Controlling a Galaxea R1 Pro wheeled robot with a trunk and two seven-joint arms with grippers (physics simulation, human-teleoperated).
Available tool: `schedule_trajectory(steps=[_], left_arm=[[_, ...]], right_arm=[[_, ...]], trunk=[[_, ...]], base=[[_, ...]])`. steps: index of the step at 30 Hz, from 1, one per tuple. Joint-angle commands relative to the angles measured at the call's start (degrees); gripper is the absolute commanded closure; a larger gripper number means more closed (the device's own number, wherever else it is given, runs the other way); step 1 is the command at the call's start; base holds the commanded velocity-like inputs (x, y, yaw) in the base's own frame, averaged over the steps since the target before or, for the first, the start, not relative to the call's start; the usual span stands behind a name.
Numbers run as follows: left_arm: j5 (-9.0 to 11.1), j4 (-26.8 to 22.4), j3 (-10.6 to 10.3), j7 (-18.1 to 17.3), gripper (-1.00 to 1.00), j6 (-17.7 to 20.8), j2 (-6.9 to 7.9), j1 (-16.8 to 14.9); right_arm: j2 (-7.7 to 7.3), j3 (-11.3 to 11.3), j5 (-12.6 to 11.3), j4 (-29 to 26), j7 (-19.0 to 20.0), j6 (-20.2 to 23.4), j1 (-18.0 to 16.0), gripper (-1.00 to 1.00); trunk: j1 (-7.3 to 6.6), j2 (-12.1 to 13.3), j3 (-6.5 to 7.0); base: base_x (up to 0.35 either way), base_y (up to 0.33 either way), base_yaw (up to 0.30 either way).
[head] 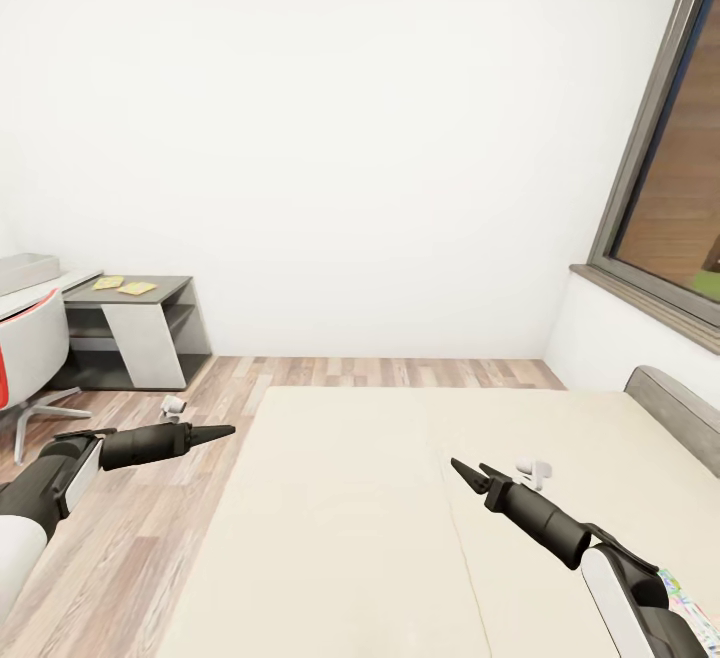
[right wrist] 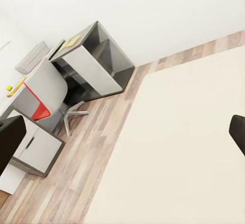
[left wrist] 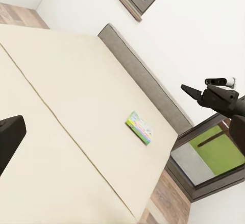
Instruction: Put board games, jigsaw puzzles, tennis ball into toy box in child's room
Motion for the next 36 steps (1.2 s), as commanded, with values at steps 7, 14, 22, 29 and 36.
schedule_trajectory(steps=[7,14,22,29,36], left_arm=[[0.11,-0.04,-0.04,-0.15,-1.00,0.60,0.01,-0.05],[0.11,-0.01,-0.09,-0.15,-1.00,0.60,0.01,-0.05],[0.11,-0.03,-0.08,-0.15,-1.00,0.60,0.01,-0.05],[0.11,-0.04,-0.11,-0.15,-1.00,0.60,0.00,-0.05],[0.11,-0.06,-0.10,-0.15,-1.00,0.60,0.01,-0.05]], right_arm=[[0.03,-0.07,-0.44,-0.03,0.04,0.45,-0.05,-1.00],[0.03,-0.07,-0.44,-0.03,0.03,0.45,-0.05,-1.00],[0.03,-0.07,-0.44,-0.03,-0.02,0.44,-0.05,-1.00],[0.05,-0.07,-0.35,-0.03,-0.02,0.44,-0.05,-1.00],[0.02,-0.07,-0.35,-0.03,0.00,0.44,-0.05,-1.00]], trunk=[[0.04,-0.13,-0.13],[0.04,-0.13,-0.13],[0.04,-0.13,-0.13],[0.04,-0.13,-0.13],[0.04,-0.13,-0.07]], base=[[0.000,-0.126,0.000],[0.000,-0.264,0.000],[0.000,-0.291,0.000],[0.000,-0.295,0.000],[0.000,-0.296,-0.053]])
